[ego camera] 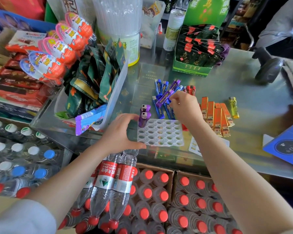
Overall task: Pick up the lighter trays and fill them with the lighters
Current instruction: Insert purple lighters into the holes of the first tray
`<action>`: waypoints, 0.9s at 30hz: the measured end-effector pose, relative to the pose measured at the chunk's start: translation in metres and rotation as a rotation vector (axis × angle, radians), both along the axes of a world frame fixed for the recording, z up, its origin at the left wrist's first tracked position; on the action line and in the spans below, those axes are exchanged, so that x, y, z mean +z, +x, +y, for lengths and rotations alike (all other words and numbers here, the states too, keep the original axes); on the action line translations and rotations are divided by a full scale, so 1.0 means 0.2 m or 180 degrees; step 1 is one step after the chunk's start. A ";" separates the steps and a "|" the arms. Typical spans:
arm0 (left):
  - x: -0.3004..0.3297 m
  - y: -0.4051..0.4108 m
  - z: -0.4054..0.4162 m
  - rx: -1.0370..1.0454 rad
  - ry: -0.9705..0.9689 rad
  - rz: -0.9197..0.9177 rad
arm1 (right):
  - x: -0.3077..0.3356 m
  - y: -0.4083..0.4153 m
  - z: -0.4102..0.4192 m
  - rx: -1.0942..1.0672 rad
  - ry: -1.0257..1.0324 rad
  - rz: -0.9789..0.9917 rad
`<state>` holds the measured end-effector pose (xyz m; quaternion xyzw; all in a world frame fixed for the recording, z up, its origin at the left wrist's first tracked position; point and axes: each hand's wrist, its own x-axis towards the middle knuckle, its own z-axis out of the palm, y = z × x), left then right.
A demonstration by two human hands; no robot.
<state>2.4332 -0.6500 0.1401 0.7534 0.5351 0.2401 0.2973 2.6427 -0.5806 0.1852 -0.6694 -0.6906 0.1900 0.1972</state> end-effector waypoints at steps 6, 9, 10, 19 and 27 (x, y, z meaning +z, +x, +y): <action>0.01 -0.02 0.00 0.0049 -0.0438 -0.0363 | -0.07 -0.06 0.16 -0.0702 -0.0453 0.0312; 0.02 -0.02 -0.01 0.0070 -0.0504 -0.0500 | -0.10 -0.10 0.19 -0.0921 -0.0455 0.0252; 0.02 -0.03 0.00 0.0076 -0.0555 -0.0604 | -0.10 -0.11 0.19 -0.0996 -0.0462 0.0238; 0.04 -0.03 -0.01 0.0077 -0.0492 -0.0772 | -0.03 -0.06 0.13 -0.0725 -0.0473 0.1188; -0.01 0.00 0.00 -0.0087 0.0272 0.0097 | 0.01 0.00 -0.32 0.0243 -0.0575 0.2430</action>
